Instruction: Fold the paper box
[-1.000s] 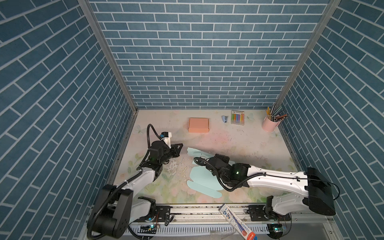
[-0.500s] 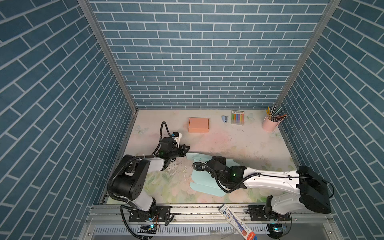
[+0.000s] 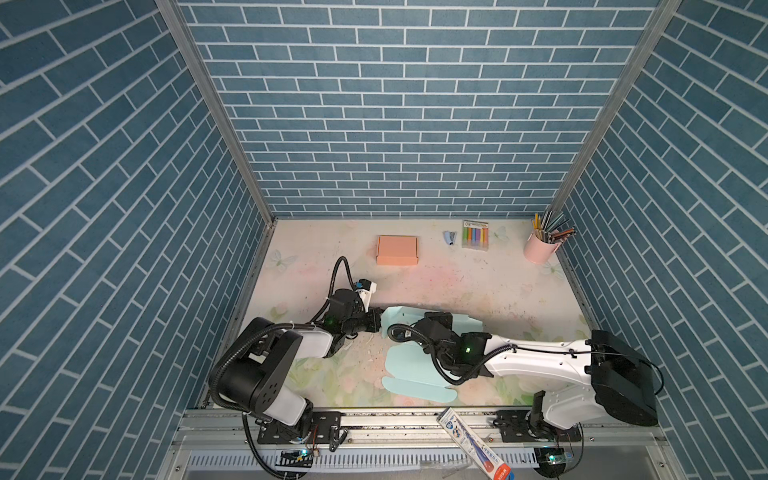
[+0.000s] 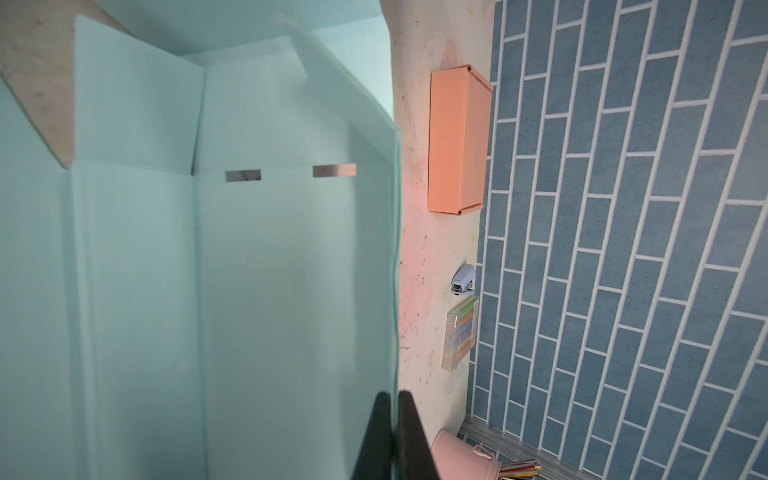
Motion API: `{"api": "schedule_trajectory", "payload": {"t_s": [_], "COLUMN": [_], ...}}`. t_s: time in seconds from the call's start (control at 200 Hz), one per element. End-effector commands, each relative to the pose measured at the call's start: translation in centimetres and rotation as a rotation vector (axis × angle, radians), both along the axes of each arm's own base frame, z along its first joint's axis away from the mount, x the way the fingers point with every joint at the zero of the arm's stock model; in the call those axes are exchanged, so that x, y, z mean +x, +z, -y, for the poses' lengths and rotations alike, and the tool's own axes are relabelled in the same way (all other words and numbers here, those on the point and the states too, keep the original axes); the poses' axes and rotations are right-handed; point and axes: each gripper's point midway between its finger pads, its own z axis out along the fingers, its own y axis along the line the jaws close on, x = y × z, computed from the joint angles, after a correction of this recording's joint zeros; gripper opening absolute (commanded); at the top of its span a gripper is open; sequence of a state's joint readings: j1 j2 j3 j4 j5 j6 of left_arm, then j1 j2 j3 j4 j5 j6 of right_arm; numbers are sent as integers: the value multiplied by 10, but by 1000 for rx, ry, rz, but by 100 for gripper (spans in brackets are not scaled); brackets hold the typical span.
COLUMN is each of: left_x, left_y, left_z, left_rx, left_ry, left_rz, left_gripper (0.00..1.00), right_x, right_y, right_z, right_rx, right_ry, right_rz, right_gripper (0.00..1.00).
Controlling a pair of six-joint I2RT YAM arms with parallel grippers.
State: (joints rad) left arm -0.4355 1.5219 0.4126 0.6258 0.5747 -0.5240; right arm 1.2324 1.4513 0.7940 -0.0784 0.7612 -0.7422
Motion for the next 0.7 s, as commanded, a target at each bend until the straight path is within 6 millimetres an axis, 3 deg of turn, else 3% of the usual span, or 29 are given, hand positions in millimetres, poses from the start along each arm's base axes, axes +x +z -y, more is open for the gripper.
{"api": "schedule_trajectory", "payload": {"t_s": [0.0, 0.505, 0.695], "left_x": [-9, -48, -65], "left_y": [12, 25, 16], "left_z": [9, 29, 31], "left_rx": [-32, -54, -41], "left_ry": [-44, -118, -153], "left_rz": [32, 59, 71], "left_gripper": [0, 0, 5], "right_x": [0, 1, -7], "right_y": [-11, 2, 8], "right_z": [3, 2, 0], "right_rx": [-68, -49, -25], "right_ry": [33, 54, 83], "right_rz": [17, 121, 144], "right_gripper": [0, 0, 0]}}
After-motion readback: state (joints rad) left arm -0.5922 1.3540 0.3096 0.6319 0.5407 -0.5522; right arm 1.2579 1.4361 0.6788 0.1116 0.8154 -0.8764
